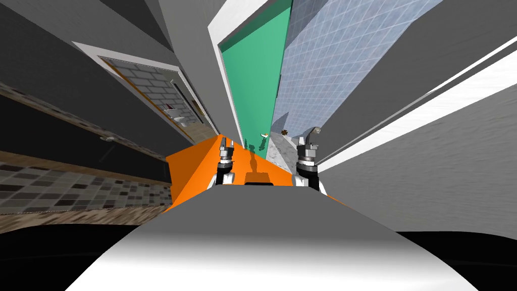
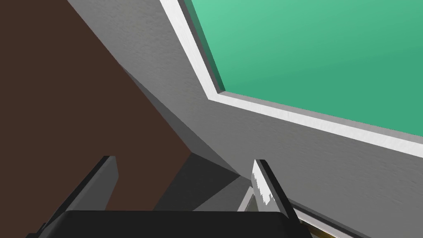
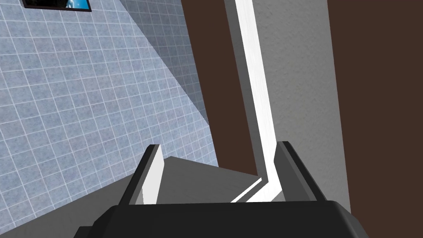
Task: Push the door open
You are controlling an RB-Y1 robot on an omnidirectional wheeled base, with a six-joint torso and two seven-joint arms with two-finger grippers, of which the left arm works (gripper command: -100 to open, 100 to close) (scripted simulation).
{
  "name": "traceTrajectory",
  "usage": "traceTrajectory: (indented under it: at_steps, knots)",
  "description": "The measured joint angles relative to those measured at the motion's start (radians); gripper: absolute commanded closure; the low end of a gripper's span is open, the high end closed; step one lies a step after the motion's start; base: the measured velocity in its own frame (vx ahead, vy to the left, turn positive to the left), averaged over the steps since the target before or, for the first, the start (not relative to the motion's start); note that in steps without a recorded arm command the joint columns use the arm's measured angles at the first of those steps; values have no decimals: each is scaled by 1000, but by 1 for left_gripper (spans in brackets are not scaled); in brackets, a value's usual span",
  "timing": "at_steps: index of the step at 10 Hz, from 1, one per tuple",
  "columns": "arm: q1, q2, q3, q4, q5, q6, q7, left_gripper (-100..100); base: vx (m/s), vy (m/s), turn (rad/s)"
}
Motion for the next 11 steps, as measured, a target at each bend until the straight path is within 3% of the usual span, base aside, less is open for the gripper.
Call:
traceTrajectory:
  at_steps: [2,8,11]
  knots:
    - [-12,7,-10,58,-4,-15,3,-100,96,-1,-42]
    - [-56,28,-43,197,-19,-18,16,-100,96,-6,-37]
    - [-71,27,-59,260,-27,-29,16,-100,75,11,-43]
